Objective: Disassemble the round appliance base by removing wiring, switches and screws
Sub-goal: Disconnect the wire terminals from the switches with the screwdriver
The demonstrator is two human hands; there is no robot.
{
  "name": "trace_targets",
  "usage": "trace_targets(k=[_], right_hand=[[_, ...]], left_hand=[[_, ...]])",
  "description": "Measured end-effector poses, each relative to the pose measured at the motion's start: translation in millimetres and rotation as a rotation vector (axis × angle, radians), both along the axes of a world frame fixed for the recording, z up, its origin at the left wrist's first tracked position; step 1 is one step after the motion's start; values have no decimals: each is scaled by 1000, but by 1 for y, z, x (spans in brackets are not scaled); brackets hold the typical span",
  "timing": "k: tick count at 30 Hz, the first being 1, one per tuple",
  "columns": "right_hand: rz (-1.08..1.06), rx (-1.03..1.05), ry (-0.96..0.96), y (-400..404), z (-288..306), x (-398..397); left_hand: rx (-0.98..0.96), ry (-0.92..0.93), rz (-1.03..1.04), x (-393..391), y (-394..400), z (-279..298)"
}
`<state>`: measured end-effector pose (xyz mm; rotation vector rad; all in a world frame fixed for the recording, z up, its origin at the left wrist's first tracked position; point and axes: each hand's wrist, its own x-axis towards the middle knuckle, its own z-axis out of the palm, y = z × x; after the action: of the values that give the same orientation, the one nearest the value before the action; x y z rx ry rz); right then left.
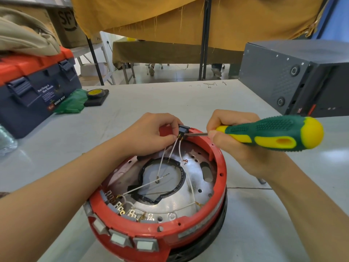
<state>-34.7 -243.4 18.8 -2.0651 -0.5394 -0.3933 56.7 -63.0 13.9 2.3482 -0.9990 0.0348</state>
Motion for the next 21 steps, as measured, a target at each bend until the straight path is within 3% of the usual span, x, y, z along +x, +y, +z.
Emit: trace_targets(k=[14, 18, 21], right_hand=[[-56, 406, 84, -25, -3, 3], [11, 274, 166, -7, -7, 0], [-39, 289, 114, -8, -5, 1]], left_hand=[[7, -13, 19, -1, -3, 2], [0, -4, 13, -2, -4, 2], [-14, 7, 16, -2, -3, 1]])
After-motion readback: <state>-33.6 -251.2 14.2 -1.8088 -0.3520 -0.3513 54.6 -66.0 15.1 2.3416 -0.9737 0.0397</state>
